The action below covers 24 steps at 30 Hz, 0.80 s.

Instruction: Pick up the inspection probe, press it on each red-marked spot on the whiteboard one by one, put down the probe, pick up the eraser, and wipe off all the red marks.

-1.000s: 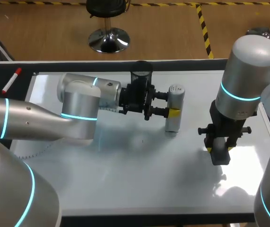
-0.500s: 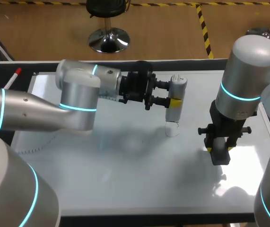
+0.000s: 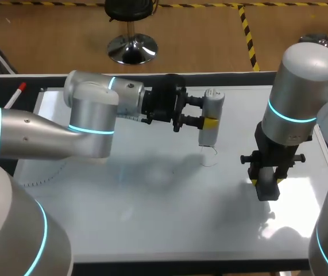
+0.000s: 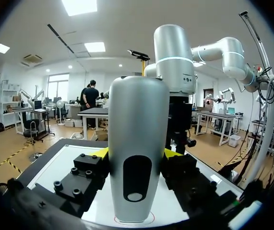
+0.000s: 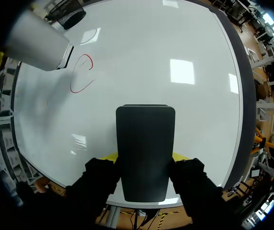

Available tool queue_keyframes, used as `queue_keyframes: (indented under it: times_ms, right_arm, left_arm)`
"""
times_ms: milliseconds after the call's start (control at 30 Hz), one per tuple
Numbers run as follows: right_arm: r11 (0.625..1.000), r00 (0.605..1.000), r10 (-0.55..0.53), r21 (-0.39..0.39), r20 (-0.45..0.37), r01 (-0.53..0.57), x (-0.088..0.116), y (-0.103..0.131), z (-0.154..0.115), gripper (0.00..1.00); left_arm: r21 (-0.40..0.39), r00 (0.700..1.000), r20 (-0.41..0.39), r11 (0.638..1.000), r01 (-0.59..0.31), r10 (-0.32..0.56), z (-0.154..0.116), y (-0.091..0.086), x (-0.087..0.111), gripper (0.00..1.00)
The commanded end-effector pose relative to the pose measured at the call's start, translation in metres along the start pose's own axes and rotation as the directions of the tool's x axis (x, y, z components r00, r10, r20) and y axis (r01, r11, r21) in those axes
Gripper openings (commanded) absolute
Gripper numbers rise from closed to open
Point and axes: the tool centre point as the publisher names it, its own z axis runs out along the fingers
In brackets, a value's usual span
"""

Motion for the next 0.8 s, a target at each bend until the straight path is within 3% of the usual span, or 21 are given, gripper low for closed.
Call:
queue_keyframes:
  times_ms: [33, 800]
  right_arm:
    - [1.000, 1.000, -0.001, -0.002, -0.002, 0.001, -0.001, -0.001, -0.001, 0.00]
    - [1.000, 1.000, -0.001, -0.002, -0.002, 0.001, -0.001, -0.001, -0.001, 0.00]
  left_arm:
    - [-0.011, 1.000, 0.006, 1.000, -0.002, 0.002, -0.017, -0.007, 0.004, 0.00]
    - [-0.007, 0.998, 0.048, 0.999, -0.047, 0.048, -0.085, -0.019, 0.003, 0.00]
